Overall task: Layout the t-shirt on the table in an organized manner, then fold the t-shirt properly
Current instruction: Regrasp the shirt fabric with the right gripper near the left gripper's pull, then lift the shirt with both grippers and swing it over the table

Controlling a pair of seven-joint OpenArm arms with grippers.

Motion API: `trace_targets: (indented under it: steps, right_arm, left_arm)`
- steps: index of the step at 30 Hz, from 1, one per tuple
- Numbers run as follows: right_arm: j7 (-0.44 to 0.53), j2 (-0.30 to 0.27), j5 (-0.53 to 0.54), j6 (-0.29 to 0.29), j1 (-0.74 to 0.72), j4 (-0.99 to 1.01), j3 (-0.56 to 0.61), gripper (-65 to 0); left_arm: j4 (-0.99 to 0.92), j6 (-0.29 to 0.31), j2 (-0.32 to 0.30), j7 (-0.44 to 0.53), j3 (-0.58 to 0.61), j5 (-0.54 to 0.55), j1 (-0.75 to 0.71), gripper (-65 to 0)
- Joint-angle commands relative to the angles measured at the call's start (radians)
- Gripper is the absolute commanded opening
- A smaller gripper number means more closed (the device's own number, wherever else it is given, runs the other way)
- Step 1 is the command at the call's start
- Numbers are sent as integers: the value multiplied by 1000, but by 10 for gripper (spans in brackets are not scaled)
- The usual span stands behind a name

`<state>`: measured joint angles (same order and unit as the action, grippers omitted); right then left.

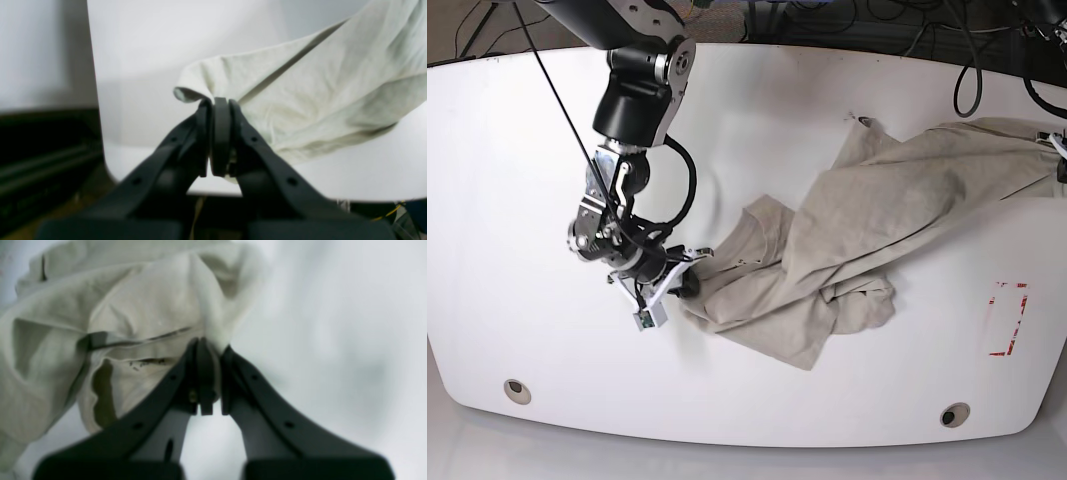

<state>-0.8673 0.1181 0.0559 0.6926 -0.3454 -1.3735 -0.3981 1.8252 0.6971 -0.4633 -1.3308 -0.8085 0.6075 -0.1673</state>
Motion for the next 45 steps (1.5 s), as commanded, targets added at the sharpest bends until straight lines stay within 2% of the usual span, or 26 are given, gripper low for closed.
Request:
trace_targets:
  steps: [1, 7, 10, 18, 26, 29, 35, 39, 45]
  right_arm:
    - [-13, -31, 25, 6, 35, -143, 3, -650]
    - [-34, -51, 25, 6, 138, -329, 5, -650]
    - [-36, -87, 25, 6, 168, -392, 5, -650]
    - [-37, -140, 25, 6, 139, -445, 6, -650]
    - [-37, -251, 25, 6, -2, -442, 35, -650]
    - [-37, -301, 25, 6, -65, -424, 72, -650]
    - [-37, -358, 25, 6, -214, -367, 112, -650]
    - [-37, -403, 25, 6, -364, -304, 156, -650]
    - [-37, -479, 25, 6, -594, -189, 209, -650]
  left_arm:
    - [15, 1, -22, 17, 2, 5, 21, -644]
    - [14, 1, -22, 17, 41, -13, 64, -644]
    - [14, 1, -22, 17, 65, -50, 93, -644]
    - [14, 1, -21, 17, 150, -131, 232, -644]
    - [14, 1, -22, 12, 223, -235, 509, -644]
    - [8, 1, -22, 12, 285, -275, 638, -644]
    - [3, 1, -18, 12, 400, -347, 848, -644]
    - [-63, 1, -15, 14, 473, -392, 1029, -644]
    - [-226, 1, -13, 17, 509, -413, 1296, -644]
